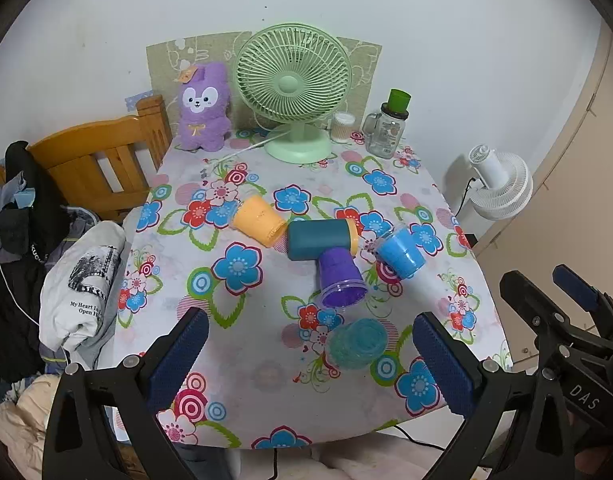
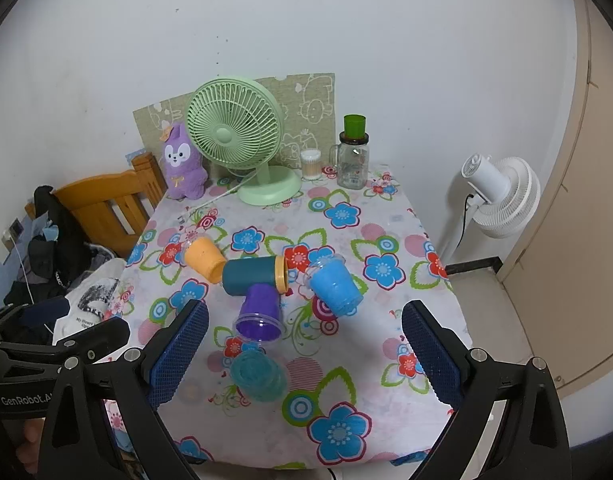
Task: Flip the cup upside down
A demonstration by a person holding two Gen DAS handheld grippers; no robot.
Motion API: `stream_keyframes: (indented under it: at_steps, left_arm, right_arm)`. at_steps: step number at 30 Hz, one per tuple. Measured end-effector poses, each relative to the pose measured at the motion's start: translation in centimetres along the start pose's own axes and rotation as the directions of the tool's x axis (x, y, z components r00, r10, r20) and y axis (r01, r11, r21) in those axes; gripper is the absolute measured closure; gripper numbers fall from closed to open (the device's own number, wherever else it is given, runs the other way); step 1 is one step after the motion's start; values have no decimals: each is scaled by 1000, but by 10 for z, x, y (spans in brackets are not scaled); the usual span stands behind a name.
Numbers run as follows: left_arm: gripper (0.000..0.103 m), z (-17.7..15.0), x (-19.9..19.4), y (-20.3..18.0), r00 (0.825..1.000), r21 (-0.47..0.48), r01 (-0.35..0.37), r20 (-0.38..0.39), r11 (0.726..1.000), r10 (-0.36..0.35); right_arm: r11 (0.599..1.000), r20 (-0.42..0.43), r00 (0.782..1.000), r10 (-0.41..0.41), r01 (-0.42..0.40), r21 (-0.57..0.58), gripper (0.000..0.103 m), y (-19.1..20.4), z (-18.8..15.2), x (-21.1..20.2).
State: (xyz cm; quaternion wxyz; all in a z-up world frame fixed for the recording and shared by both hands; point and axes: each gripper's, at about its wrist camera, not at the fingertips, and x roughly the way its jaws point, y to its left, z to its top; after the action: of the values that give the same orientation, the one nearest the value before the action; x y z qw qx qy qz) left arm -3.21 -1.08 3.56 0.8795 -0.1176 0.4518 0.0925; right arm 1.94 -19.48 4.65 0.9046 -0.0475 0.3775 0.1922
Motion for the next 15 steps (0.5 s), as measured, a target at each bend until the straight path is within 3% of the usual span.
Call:
stream_keyframes:
  at_steps: [15]
  left_arm:
    - [0, 2, 6, 4, 1000, -5, 7, -19, 1000, -7]
  right_arm:
    - [1000, -19, 1000, 5, -5, 5, 4, 3, 1, 7]
